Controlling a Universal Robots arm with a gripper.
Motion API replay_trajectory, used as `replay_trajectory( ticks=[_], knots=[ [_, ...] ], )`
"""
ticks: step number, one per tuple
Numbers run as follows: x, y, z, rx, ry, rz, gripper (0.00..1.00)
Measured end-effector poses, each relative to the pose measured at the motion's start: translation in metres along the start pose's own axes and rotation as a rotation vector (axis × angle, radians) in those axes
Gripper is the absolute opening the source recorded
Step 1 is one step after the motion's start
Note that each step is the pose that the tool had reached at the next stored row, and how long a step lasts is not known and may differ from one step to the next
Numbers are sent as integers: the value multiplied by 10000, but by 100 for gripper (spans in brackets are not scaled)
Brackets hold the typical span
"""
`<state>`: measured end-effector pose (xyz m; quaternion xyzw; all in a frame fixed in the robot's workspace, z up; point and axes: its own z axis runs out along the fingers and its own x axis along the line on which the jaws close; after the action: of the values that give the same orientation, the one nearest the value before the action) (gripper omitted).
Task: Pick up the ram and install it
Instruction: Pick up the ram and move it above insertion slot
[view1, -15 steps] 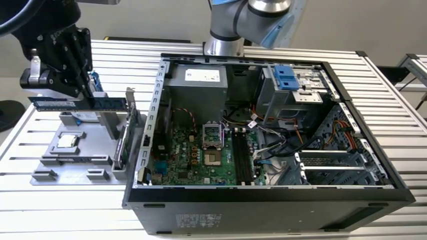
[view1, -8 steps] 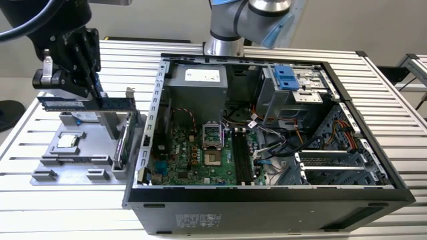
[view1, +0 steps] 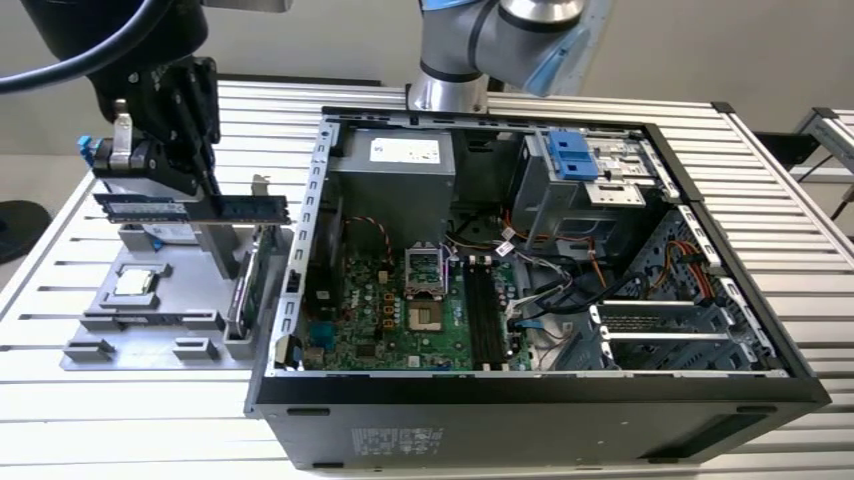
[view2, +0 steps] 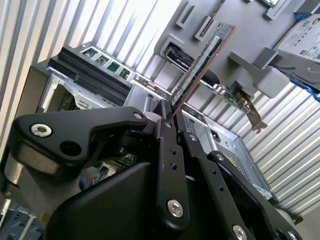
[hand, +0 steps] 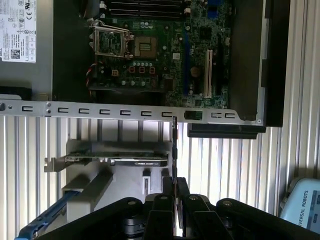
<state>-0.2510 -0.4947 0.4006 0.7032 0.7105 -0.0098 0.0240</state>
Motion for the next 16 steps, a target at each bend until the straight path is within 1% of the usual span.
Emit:
replay_trajectory(
  ticks=[16],
  knots=[
    [-3, 274, 6, 26, 0, -1, 0]
  ],
)
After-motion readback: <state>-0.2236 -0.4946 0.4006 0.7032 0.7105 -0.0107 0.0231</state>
